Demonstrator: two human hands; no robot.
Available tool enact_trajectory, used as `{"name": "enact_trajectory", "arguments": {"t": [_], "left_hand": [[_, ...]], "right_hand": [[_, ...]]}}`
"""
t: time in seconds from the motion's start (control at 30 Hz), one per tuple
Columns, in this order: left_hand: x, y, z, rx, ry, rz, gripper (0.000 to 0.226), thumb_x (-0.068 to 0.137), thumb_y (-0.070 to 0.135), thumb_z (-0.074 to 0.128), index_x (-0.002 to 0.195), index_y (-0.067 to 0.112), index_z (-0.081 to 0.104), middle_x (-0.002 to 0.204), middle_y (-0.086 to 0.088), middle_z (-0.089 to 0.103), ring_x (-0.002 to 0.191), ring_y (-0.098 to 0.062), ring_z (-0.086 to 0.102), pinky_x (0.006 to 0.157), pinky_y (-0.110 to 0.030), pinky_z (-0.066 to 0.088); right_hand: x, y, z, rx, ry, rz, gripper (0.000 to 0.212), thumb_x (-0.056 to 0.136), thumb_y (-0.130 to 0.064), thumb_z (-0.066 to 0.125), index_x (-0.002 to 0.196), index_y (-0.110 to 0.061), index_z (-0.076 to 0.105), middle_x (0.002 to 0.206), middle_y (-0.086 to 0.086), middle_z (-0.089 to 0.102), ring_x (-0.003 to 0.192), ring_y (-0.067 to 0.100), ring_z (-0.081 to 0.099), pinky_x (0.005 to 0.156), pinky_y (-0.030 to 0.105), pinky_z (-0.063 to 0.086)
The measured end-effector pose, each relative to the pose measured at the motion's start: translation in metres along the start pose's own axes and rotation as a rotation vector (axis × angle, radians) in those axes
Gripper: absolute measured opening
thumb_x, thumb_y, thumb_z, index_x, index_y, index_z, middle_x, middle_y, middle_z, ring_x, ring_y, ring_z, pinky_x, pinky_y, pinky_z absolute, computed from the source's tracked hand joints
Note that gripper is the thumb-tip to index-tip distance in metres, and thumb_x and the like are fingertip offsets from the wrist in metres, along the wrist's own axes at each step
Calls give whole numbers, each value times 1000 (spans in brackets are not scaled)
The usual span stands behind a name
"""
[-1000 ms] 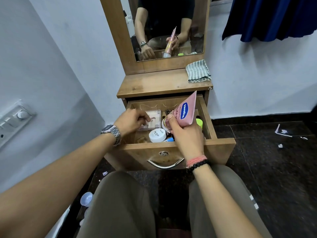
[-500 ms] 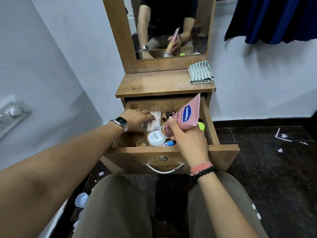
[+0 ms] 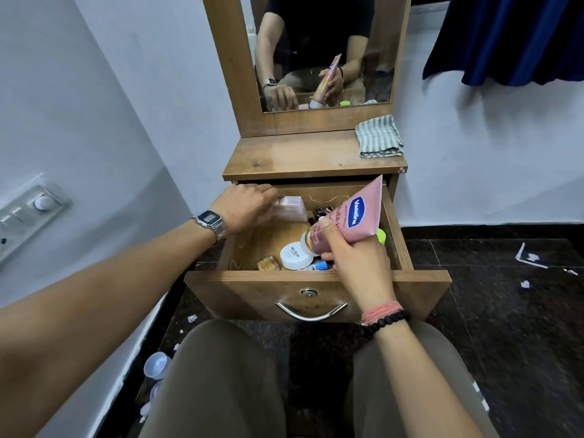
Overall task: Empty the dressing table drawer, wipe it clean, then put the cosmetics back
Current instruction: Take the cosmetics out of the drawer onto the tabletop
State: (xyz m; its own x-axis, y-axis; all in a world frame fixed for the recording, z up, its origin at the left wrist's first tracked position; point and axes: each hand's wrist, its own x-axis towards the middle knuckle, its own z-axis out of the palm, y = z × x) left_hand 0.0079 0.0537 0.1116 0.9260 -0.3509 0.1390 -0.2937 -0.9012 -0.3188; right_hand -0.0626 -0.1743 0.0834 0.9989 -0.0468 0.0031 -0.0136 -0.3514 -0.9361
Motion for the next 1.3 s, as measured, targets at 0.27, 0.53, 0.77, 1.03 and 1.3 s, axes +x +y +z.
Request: {"name": "enact_trajectory", "arguments": {"t": [0.27,0.53,0.77,1.03,1.3], "left_hand": [[-19,-32,-69,-137,567,-5,30,86,25,56,116,20,59,98,0,70,76,-26,68,53,-39,54],[26,-45,-36,-14,422,-77,26,89,18,63,114,17,63,103,-6,69,84,-32,67,54,-36,49],[43,-44,0,-8,257,-125,25,98,22,52,123,23,54,121,-2,60,102,-28,60,61,-37,50],[51,-45,10,-134,144,-277,42,100,14,42,137,33,49,142,6,48,121,-27,52,85,-40,51],[78,-50,13,-157,115,-386,39,100,15,41,131,34,54,140,-1,51,115,-31,56,86,-37,49]], "right_hand": [[-4,-3,0,-31,2,-18,47,84,-62,52,103,-20,64,84,-2,73,84,13,64,64,24,45],[-7,-2,-1,-38,-11,-38,40,86,-55,55,98,-18,66,85,-3,71,82,10,63,60,18,44],[-6,0,2,-36,-1,-47,50,82,-61,54,106,-18,64,85,-6,71,78,5,62,56,14,39],[-7,-1,4,-14,-8,-26,60,68,-67,44,102,-21,64,86,-6,71,85,9,62,62,21,42],[-8,1,2,-3,-8,-38,39,81,-58,57,97,-23,64,87,-6,71,80,0,56,60,11,35]]}}
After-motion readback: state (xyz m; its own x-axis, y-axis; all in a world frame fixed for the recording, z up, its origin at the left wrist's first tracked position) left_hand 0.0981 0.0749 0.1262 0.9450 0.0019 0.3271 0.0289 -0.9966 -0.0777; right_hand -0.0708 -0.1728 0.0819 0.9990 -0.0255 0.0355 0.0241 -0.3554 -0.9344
